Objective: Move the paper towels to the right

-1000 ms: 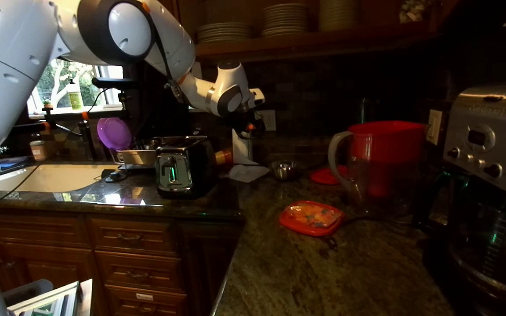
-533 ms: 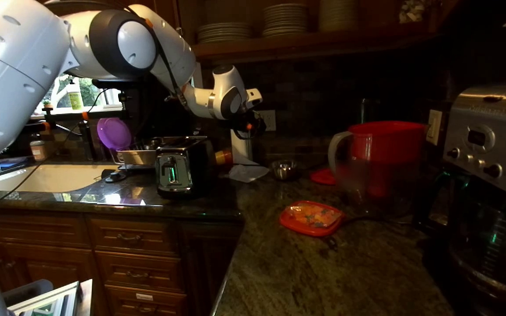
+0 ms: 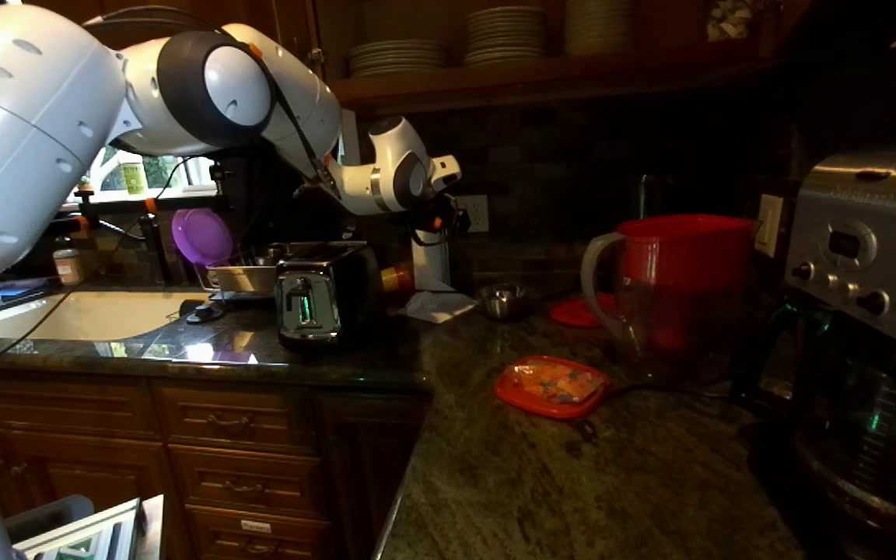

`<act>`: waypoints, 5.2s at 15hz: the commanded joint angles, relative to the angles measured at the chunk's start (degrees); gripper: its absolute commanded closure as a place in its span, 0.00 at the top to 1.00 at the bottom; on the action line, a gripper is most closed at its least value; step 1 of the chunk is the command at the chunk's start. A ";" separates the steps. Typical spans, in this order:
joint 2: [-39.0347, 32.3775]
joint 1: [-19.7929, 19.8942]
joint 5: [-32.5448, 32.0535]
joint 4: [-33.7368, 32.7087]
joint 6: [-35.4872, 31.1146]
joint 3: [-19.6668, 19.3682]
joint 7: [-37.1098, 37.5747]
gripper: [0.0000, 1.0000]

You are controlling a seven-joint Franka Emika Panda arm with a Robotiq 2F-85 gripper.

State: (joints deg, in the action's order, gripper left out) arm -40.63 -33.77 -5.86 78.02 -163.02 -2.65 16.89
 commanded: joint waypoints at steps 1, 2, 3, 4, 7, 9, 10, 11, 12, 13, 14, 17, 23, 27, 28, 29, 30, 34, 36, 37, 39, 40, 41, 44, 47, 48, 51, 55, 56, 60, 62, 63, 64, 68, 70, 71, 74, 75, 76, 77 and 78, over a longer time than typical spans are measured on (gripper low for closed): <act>-1.71 -1.06 -1.16 -2.47 0.56 -0.14 1.58 0.38; -1.85 -1.16 -1.12 -2.62 0.51 -0.10 1.51 0.31; -2.00 -1.29 -1.08 -2.84 0.47 -0.14 1.57 0.23; -2.11 -1.44 -1.10 -3.00 0.02 -0.25 1.63 0.15; -2.96 -1.36 -0.79 -4.00 -0.74 -0.07 1.52 0.00; -3.07 -1.27 -0.64 -4.22 -0.85 0.03 1.48 0.00; -2.93 -1.32 -0.64 -4.17 -1.04 -0.14 1.69 0.02; -2.65 -1.54 0.16 -3.69 -1.80 -0.50 1.42 0.02; -2.40 -1.34 0.52 -3.43 -2.63 -0.32 1.59 0.02; -1.95 -1.10 0.93 -2.99 -3.59 -0.11 1.75 0.02; -1.22 -1.02 1.15 -2.28 -4.56 -0.30 2.22 0.02; 2.91 0.64 2.41 3.13 -10.57 0.86 2.92 0.02; 11.34 3.66 6.80 15.74 -22.77 3.77 1.32 0.02; 18.65 9.12 6.10 26.37 -27.35 10.53 0.30 0.02; 20.38 10.78 5.90 28.99 -28.33 12.46 0.34 0.02; 22.29 11.47 6.04 31.76 -29.69 12.87 0.67 0.02; 24.36 9.83 7.24 34.56 -31.13 9.75 1.54 0.02; 32.92 5.33 12.94 46.21 -34.72 0.53 0.07 0.02; 36.71 2.85 16.52 50.74 -36.94 -3.40 -2.95 0.02; 38.36 1.53 18.91 52.21 -37.61 -4.83 -5.40 0.02; 41.23 -0.36 24.95 54.54 -38.26 -5.99 -11.72 0.02; 42.13 -1.04 29.38 55.50 -38.41 -6.29 -16.21 0.02; 42.99 -1.37 34.32 56.41 -37.66 -6.59 -21.72 0.02; 42.63 0.87 48.15 60.70 -42.14 -4.84 -35.48 0.02; 42.03 -0.12 62.47 64.09 -51.71 -3.48 -45.06 0.02; 41.27 -0.68 67.17 64.41 -55.24 -2.94 -47.75 0.02; 41.84 -3.38 80.62 62.68 -62.28 0.14 -56.08 0.02; 41.31 1.44 84.55 61.39 -65.02 7.93 -58.04 0.08; 41.69 0.62 86.19 60.43 -65.36 8.52 -59.34 0.08; 43.00 1.49 87.66 60.18 -66.53 9.13 -60.54 0.02; 45.75 4.73 89.66 61.70 -70.21 11.94 -60.94 0.02; 46.97 6.17 91.09 62.38 -72.34 13.30 -60.61 0.02; 47.85 7.56 93.00 62.90 -74.22 14.63 -60.55 0.02; 51.94 10.98 102.73 65.46 -77.51 17.17 -60.29 0.02; 54.32 12.59 106.65 67.35 -78.74 17.15 -57.33 0.02; 55.45 13.52 108.00 68.33 -79.55 16.88 -56.49 0.02; 59.49 20.61 109.40 72.19 -78.61 17.21 -54.36 0.02; 59.92 23.20 109.92 72.43 -78.60 17.83 -53.49 0.02; 55.96 19.46 108.15 70.04 -78.46 16.38 -55.19 0.08; 56.84 21.17 108.22 70.86 -78.48 16.02 -54.88 0.08; 57.42 22.22 108.25 71.31 -78.52 15.80 -54.83 0.08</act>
State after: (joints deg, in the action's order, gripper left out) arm 16.86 -11.32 102.56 149.25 -241.51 13.36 -38.14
